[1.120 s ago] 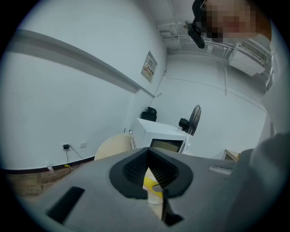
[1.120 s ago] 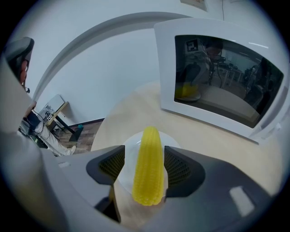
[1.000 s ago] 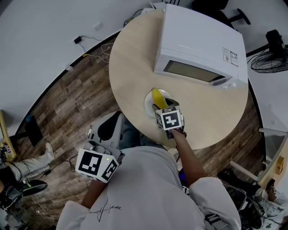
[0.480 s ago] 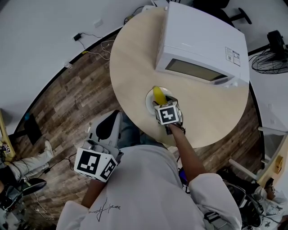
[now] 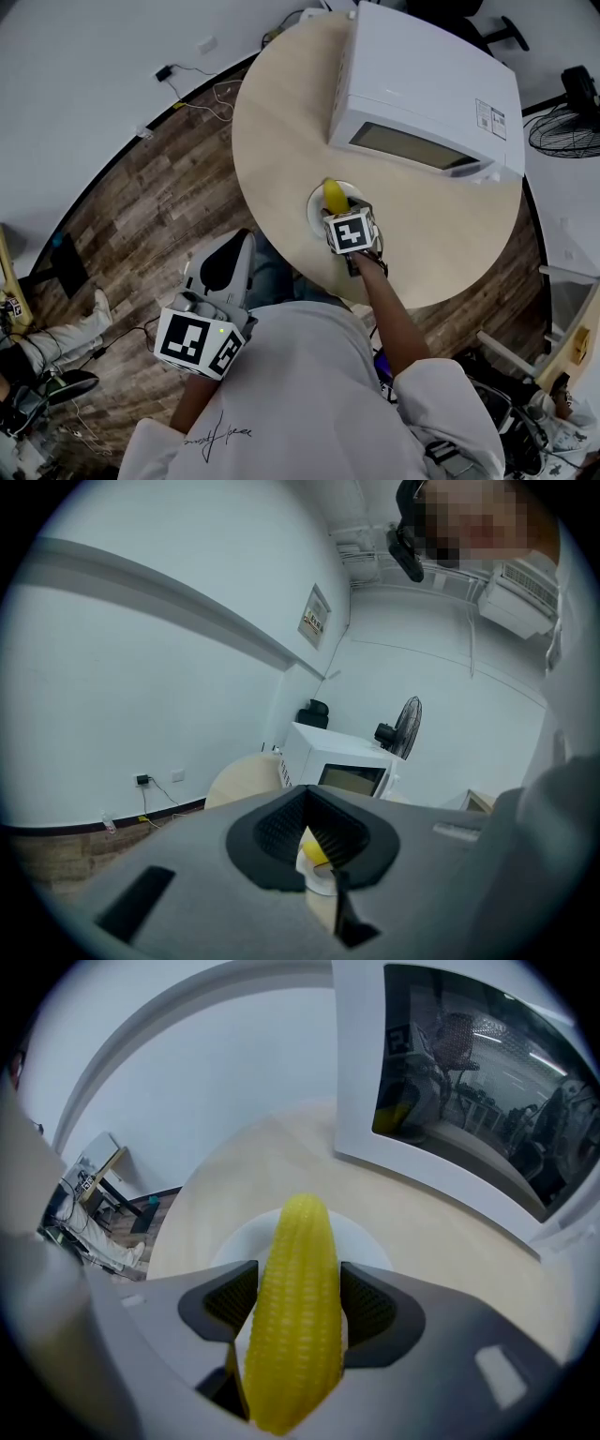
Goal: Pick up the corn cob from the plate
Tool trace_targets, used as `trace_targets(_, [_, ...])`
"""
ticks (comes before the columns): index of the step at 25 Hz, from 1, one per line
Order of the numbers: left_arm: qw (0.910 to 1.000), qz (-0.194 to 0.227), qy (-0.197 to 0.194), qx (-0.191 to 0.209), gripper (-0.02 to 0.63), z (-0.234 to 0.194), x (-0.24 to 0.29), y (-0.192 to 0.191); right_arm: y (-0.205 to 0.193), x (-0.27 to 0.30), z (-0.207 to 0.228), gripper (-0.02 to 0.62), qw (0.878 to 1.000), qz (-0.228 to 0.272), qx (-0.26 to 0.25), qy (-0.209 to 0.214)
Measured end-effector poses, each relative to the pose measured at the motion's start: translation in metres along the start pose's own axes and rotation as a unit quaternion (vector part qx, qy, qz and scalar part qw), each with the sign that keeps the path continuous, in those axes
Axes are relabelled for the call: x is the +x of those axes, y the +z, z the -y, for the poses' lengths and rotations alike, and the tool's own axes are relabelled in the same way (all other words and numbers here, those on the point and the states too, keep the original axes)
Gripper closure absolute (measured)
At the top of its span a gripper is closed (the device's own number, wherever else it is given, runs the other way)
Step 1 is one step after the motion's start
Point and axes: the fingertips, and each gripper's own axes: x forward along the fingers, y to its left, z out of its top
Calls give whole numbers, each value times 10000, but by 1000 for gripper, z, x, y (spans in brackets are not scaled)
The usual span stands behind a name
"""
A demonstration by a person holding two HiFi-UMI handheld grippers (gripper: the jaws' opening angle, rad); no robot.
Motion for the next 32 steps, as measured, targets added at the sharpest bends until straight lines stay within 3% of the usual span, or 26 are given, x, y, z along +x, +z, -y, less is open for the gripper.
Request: trace_targets(32, [10000, 25, -30, 81, 615, 17, 1, -2, -4, -8, 4, 328, 9999, -3, 56, 112])
